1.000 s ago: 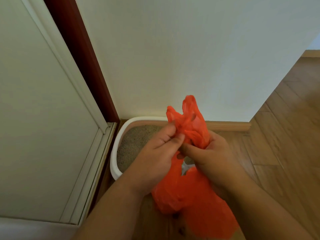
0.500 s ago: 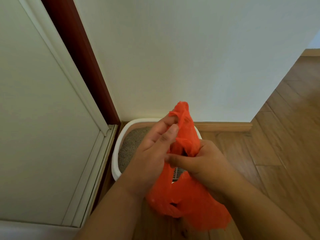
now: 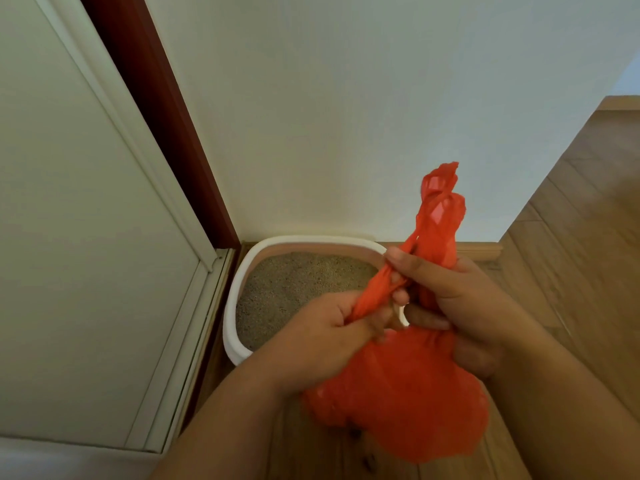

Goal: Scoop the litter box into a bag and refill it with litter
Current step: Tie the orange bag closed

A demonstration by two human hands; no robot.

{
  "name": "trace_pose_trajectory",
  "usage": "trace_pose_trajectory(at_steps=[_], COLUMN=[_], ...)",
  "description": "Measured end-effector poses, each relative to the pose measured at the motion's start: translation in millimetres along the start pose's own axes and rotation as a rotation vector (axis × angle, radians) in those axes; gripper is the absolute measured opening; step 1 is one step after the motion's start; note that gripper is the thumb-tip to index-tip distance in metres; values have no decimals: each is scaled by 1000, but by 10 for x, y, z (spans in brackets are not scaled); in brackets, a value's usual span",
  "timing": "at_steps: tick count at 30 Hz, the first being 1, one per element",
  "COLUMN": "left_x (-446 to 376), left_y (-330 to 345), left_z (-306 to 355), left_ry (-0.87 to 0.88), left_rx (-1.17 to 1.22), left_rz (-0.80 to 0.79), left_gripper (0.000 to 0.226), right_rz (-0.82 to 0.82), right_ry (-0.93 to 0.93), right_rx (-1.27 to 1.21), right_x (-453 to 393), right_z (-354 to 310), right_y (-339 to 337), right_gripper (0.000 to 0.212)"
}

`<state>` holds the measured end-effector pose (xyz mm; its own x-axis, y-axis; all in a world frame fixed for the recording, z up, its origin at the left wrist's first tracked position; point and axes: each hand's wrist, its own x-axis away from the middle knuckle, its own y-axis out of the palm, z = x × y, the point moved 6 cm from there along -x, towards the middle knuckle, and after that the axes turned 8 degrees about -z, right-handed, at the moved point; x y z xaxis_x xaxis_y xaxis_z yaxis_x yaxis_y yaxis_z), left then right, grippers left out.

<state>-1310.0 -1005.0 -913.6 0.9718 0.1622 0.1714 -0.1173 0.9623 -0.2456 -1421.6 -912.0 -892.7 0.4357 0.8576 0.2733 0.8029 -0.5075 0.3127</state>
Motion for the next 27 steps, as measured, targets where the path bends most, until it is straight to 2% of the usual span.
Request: trace_pose_trajectory(at_steps=[1,3,6,8,11,13,15,18,20,24,25,27], left_x=[6,27,70,54,-30,-42,-12,41,69,77,57,10], left_y=[-32,-107,-170,-212,-251,-284,-304,-293,-306,-314,-302,-268], left_z=[43,76,94,45,-12,-56,-36,50,106,101,80,32], left_ry=[14,35,111,125,117,101,138,192,191,150,135,81], left_rx=[-5,148,412,524,744,684,548,559,567,389,376,408], left_rz=[66,188,285,293,258,313,375,376,363,400,405,399], left_gripper=[28,42,44,47,32,40,39,36,32,32,33,36], right_rz=[35,109,157,141,102,67,46,51,85,121,94,12], right_ry=[-20,-56,-32,13,59,73,71,16,-13,7,19,38], right_rx=[-28,-93,-209,-244,-204,-147,-96,8,74,33,25,42], right_x=[-9,-16,2,28,54,69,59,59,77,65,48,21], right_z=[-24,-74,-91,-84,-69,-63,-61,-92,-120,-78,-53,-2], right_y=[-34,-122,-233,-259,-265,-225,-171,-105,-91,-94,-65,-27], right_gripper=[21,17,25,30,54,54,42,27,25,24,26,51])
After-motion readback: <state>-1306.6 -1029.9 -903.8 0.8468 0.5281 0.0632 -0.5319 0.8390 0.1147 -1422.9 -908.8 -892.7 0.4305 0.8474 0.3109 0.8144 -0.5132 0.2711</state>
